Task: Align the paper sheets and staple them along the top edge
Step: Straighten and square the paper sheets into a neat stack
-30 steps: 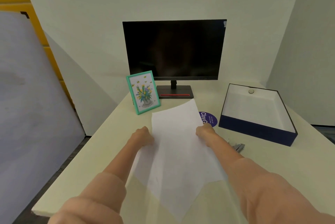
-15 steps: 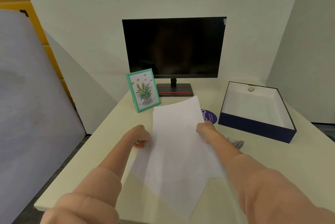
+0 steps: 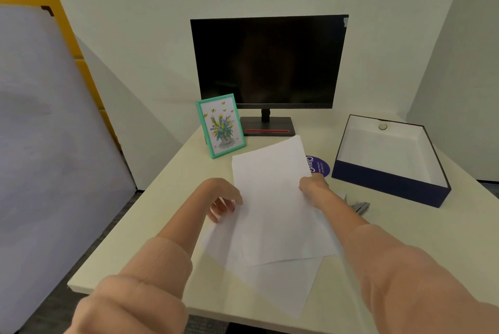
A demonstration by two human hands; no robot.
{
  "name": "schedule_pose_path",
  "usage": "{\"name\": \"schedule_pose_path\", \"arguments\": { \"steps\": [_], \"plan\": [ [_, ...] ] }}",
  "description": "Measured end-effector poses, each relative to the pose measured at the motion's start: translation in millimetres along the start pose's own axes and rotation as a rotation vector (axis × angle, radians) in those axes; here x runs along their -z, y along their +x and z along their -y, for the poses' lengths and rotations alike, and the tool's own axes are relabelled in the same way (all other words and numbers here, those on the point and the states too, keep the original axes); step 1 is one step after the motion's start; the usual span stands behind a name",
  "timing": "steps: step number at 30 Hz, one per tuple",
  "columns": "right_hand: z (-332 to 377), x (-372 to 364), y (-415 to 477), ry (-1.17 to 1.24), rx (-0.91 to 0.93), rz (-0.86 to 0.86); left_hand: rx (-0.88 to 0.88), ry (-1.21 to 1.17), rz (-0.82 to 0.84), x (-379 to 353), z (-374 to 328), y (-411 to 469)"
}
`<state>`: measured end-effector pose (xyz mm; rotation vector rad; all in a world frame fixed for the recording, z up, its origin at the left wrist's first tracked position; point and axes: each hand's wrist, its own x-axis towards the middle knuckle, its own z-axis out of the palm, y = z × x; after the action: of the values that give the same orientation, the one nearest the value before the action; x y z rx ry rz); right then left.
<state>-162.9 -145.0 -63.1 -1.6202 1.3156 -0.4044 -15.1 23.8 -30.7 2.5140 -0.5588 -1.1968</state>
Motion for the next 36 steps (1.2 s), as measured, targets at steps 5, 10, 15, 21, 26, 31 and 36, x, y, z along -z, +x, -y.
{"name": "schedule_pose_path", "arguments": {
  "steps": [5,10,15,21,26,31,36],
  "plan": [
    [-1,4,-2,0.036,-0.008,0.028,-0.012,-0.118,0.003,-3,5,-7],
    [-2,8,-4,0.047,-0.034,0.047,-0.013,-0.28,0.111,-5,9,-11],
    [15,21,-23,0.132,-0.053,0.063,-0.102,-0.498,0.054,-15,11,3],
    [9,47,-46,0.083,-0.101,0.083,-0.036,-0.553,0.093,-19,14,8],
    [-20,53,-68,0.272,-0.121,0.133,-0.089,-0.487,-0.005,-18,9,9],
    [-25,53,-79,-0.168,-0.181,0.293,-0.219,-0.211,-0.242,-28,-14,3],
    [-19,49,-71,-0.469,-0.228,0.308,-0.315,-0.025,-0.189,-25,-24,-3]
  ]
}}
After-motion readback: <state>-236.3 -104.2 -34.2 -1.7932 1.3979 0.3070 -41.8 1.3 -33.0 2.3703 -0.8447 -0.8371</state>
